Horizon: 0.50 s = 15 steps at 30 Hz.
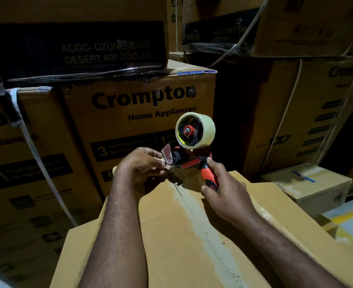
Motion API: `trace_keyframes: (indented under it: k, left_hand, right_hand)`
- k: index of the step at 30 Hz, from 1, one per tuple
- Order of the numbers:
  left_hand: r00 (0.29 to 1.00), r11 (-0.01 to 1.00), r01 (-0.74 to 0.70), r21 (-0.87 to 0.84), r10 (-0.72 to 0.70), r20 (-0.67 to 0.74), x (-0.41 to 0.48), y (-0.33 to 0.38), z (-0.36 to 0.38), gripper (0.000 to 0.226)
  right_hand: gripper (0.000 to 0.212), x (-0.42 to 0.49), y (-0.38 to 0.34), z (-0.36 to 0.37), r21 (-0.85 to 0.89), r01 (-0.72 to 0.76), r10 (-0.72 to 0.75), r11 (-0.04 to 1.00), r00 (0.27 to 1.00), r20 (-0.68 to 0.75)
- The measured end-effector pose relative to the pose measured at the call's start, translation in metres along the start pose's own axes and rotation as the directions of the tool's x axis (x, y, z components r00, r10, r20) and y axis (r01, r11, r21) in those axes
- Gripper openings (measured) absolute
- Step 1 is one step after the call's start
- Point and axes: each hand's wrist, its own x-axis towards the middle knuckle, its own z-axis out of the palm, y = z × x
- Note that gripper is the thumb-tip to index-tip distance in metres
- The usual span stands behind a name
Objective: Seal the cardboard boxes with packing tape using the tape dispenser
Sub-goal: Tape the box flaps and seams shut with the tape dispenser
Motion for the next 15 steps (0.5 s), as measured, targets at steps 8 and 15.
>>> trace_keyframes:
  k: [8,15]
  left_hand:
    - [0.996,0.998,-0.008,0.059,0.013,-0.086,0.006,0.003,0.001,0.018]
    - [0.94,0.957,-0.063,0.283,0.152,-0.305,0.027,0.002,0.013,0.019]
  right_hand:
    - [0.075,0.001,0.001,0.007,-0.072,0.015,-0.014,0.997,1.0,0.021]
    - [0.076,0.004,0.0,0.014,-0.126,0.017,-0.015,0.992,1.0,0.021]
